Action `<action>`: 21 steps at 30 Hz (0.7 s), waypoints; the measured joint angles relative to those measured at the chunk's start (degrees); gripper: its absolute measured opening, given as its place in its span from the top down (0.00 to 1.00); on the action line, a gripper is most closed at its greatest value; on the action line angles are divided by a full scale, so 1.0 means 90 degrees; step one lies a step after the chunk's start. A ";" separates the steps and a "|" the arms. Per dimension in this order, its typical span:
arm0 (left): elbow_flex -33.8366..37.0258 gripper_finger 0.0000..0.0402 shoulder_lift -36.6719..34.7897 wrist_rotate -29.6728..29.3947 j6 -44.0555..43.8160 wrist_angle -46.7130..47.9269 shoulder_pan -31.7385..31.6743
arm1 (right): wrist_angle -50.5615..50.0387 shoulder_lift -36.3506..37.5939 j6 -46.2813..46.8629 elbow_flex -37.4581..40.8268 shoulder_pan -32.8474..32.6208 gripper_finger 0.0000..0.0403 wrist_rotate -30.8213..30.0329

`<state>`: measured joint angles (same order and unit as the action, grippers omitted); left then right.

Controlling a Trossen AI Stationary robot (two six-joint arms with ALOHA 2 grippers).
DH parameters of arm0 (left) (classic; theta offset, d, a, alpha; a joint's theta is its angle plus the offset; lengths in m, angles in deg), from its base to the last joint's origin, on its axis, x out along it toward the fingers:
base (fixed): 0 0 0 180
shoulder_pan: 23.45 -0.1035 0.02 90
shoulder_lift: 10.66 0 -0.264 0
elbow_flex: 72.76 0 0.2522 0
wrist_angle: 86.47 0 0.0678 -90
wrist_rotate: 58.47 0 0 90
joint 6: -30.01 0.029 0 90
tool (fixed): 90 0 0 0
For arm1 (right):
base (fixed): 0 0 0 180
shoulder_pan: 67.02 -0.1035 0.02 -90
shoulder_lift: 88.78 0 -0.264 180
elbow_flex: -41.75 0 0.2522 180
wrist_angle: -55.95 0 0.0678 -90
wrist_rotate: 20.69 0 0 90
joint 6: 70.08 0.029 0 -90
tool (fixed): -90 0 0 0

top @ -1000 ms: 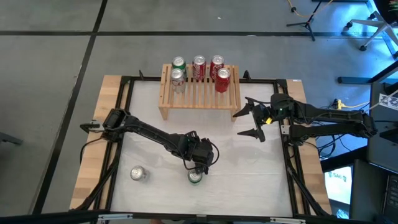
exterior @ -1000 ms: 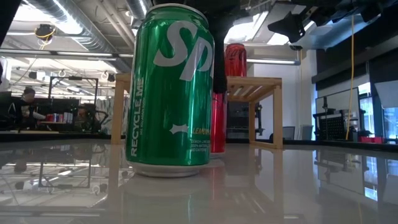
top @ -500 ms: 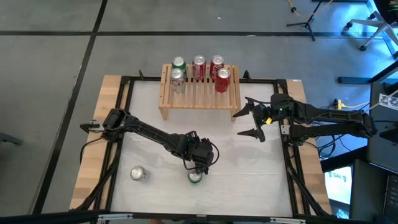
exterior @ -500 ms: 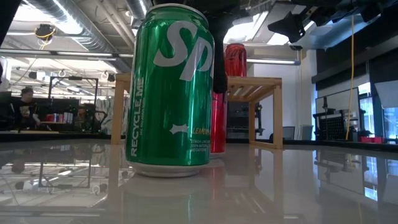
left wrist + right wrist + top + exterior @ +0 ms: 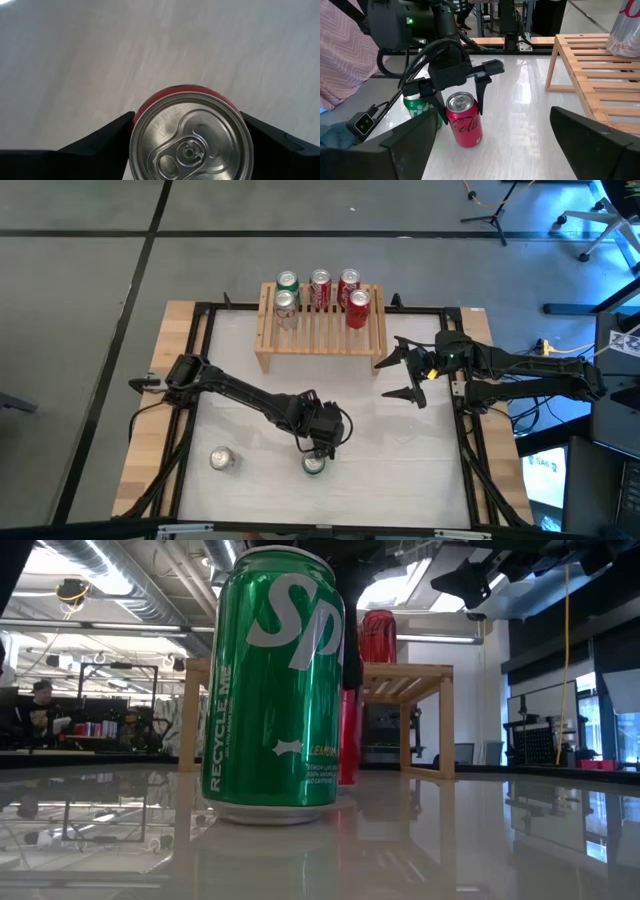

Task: Place canned beverage on shelf
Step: Put the red/black soda can on the shelf aligned with the red/white soda can

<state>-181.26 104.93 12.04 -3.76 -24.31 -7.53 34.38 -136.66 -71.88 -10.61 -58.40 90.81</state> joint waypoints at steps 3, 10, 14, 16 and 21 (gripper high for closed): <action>-0.0218 0.27 0.0000 0.0009 0.0095 0.0148 -0.0050 | 0.0000 0.0000 0.0000 0.0000 0.0001 0.06 -0.0002; -0.0791 0.27 -0.0005 -0.0029 0.0496 0.0284 -0.0187 | 0.0000 0.0000 0.0000 0.0001 0.0002 0.06 -0.0002; -0.1204 0.27 -0.0005 -0.0027 0.0688 0.0573 -0.0277 | -0.0002 0.0002 0.0000 0.0001 0.0002 0.06 0.0000; -0.1408 0.27 -0.0005 -0.0036 0.0790 0.0627 -0.0322 | 0.0000 0.0000 0.0000 0.0001 0.0001 0.06 0.0000; -0.1900 0.28 -0.0005 -0.0003 0.0840 0.1108 -0.0463 | 0.0000 0.0000 0.0000 0.0001 0.0002 0.06 -0.0002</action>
<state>-198.37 104.89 12.01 3.80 -14.34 -11.70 34.38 -136.66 -71.88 -10.60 -58.38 90.79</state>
